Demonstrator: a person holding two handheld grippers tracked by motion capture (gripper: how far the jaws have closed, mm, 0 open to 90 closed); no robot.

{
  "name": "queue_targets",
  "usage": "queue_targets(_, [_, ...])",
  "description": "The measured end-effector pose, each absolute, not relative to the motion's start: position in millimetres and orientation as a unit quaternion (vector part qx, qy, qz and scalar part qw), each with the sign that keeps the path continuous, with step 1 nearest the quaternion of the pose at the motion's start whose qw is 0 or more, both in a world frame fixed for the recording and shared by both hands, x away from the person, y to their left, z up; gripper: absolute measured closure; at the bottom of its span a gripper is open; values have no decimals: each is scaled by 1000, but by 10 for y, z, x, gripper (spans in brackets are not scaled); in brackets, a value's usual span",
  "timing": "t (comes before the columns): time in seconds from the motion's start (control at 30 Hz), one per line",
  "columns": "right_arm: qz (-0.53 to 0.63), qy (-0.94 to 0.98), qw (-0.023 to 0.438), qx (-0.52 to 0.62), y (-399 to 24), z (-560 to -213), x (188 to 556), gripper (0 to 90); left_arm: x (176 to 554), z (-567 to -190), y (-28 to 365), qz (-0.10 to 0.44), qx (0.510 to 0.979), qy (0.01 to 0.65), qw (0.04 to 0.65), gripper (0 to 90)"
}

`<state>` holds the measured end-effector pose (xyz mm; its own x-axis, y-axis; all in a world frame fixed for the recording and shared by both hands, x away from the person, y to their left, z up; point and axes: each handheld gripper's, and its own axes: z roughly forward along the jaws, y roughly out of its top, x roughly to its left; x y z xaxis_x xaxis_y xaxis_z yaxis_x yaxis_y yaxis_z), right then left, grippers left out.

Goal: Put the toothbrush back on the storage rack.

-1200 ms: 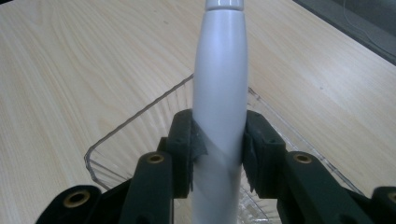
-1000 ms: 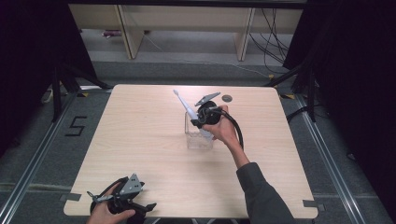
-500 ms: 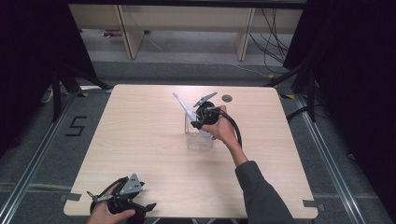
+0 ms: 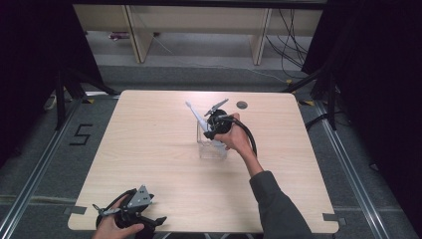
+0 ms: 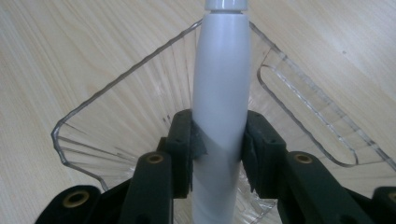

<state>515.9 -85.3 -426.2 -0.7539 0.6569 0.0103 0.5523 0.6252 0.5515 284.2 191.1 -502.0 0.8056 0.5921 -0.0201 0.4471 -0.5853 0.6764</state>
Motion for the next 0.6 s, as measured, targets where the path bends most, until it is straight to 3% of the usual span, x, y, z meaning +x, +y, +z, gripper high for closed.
queue_targets(0.33, [276,904,102,309,-854,-4301,5188,659,2840,-5022,1907,105,883,296,349,148])
queue_targets(0.6, [304,894,101,315,-891,-4216,5159,575,2838,-5019,1908,105,884,295,347,148])
